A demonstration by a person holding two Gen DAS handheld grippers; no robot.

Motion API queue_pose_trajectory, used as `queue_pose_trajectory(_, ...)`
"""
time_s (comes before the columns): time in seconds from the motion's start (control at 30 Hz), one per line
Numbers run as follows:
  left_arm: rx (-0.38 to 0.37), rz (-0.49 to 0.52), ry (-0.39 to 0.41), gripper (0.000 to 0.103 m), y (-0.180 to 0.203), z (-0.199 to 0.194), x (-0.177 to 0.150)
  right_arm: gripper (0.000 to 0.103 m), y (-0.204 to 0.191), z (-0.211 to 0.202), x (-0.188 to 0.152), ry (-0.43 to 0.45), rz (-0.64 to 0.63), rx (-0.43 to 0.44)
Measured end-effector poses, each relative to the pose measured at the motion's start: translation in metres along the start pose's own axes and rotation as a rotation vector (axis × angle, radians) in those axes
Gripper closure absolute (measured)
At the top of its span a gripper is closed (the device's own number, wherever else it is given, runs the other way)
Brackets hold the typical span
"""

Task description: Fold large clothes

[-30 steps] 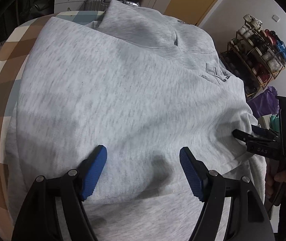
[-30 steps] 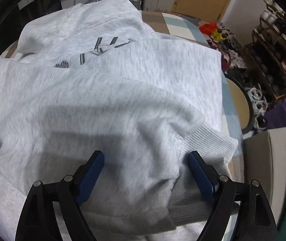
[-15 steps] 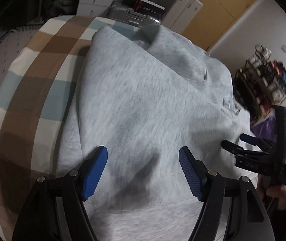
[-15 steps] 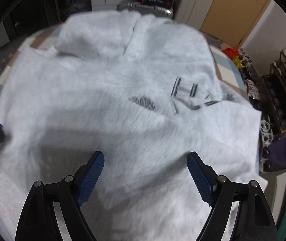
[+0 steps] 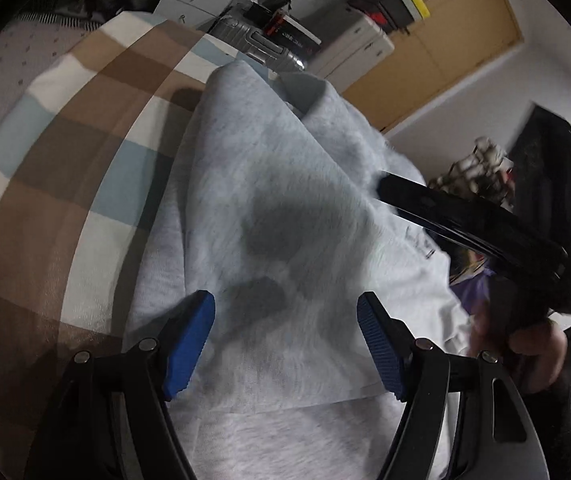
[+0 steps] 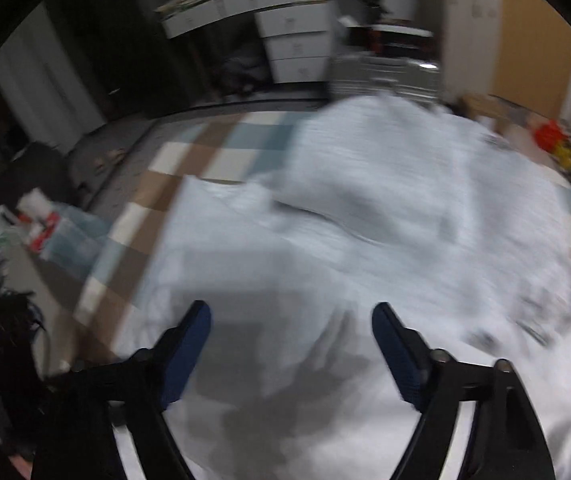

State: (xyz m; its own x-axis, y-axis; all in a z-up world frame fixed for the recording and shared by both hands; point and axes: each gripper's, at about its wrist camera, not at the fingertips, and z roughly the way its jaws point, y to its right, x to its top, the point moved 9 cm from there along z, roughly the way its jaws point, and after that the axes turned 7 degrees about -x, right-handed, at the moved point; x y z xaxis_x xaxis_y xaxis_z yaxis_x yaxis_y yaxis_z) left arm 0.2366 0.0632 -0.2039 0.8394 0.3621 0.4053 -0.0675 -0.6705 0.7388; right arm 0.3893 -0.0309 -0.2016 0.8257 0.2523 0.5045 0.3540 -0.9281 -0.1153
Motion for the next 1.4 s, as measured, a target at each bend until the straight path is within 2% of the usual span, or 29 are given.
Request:
queue_pose_trajectory(0.03, -0.013, -0.010, 0.006, 0.034, 0.000, 0.000, 0.000, 0.084, -0.019, 0.018, 0.007, -0.055, -0.036, 0.037)
queue_pose_trajectory(0.07, -0.022, -0.017, 0.011, 0.034, 0.000, 0.000, 0.000, 0.102, -0.028, 0.033, 0.010, -0.104, -0.053, 0.050)
queue_pose_trajectory(0.1, -0.025, -0.018, 0.014, 0.034, 0.001, 0.001, 0.002, 0.101, -0.037, 0.050, 0.014, -0.150, -0.070, 0.065)
queue_pose_trajectory(0.27, -0.026, -0.012, 0.043, 0.034, 0.002, 0.002, 0.003, 0.100, -0.054, 0.100, 0.012, -0.206, -0.178, 0.050)
queue_pose_trajectory(0.3, -0.020, -0.006, 0.041, 0.034, 0.002, 0.004, 0.003, 0.101, -0.052, 0.100, 0.015, -0.169, -0.161, 0.075)
queue_pose_trajectory(0.4, -0.013, -0.004, 0.045, 0.034, 0.000, 0.003, 0.004, 0.099, -0.046, 0.098, 0.016, -0.202, -0.114, 0.127)
queue_pose_trajectory(0.5, -0.015, 0.007, 0.053, 0.034, 0.000, 0.003, 0.005, 0.095, -0.058, 0.071, 0.030, -0.082, -0.143, 0.196)
queue_pose_trajectory(0.57, -0.020, 0.037, 0.059, 0.034, 0.000, 0.002, 0.003, 0.095, -0.071, 0.066, 0.019, -0.122, -0.153, 0.281)
queue_pose_trajectory(0.63, -0.023, 0.045, 0.057, 0.034, 0.000, 0.002, 0.003, 0.097, -0.070, 0.079, -0.006, -0.223, -0.172, 0.229)
queue_pose_trajectory(0.67, -0.029, 0.038, 0.059, 0.034, 0.000, 0.001, 0.002, 0.098, -0.066, 0.078, -0.018, -0.231, -0.192, 0.205)
queue_pose_trajectory(0.73, -0.039, 0.027, 0.063, 0.034, -0.001, 0.001, 0.004, 0.098, -0.053, 0.053, -0.029, -0.193, -0.150, 0.241)
queue_pose_trajectory(0.8, -0.038, 0.024, 0.067, 0.034, -0.001, 0.000, 0.005, 0.092, -0.022, 0.018, -0.036, -0.125, -0.033, 0.267)
queue_pose_trajectory(0.83, -0.033, 0.035, 0.072, 0.034, 0.000, 0.001, 0.004, 0.077, -0.010, 0.003, -0.040, -0.078, 0.017, 0.273)
queue_pose_trajectory(0.87, -0.021, 0.056, 0.076, 0.034, 0.001, 0.002, 0.003, 0.055, 0.013, -0.023, -0.048, 0.001, 0.069, 0.267)
queue_pose_trajectory(0.93, 0.033, 0.116, 0.078, 0.034, 0.004, 0.006, -0.001, 0.031, 0.057, -0.060, -0.067, 0.123, 0.113, 0.151)
queue_pose_trajectory(1.0, 0.089, 0.147, 0.079, 0.034, 0.008, 0.007, -0.003, 0.031, 0.087, -0.079, -0.088, 0.155, 0.116, 0.037)
queue_pose_trajectory(1.17, 0.230, 0.221, 0.058, 0.034, 0.006, 0.017, -0.003, 0.032, 0.179, -0.104, -0.136, 0.087, 0.107, -0.305)
queue_pose_trajectory(1.23, 0.280, 0.274, 0.057, 0.034, 0.005, 0.020, -0.006, 0.032, 0.206, -0.093, -0.149, 0.013, 0.122, -0.357)
queue_pose_trajectory(1.3, 0.322, 0.319, 0.054, 0.034, 0.002, 0.021, -0.010, 0.033, 0.233, -0.066, -0.181, -0.164, 0.180, -0.367)
queue_pose_trajectory(1.37, 0.373, 0.372, 0.045, 0.034, 0.001, 0.024, -0.013, 0.031, 0.228, -0.067, -0.181, -0.118, 0.144, -0.394)
queue_pose_trajectory(1.4, 0.390, 0.391, 0.040, 0.034, 0.001, 0.024, -0.014, 0.031, 0.223, -0.068, -0.181, -0.129, 0.131, -0.404)
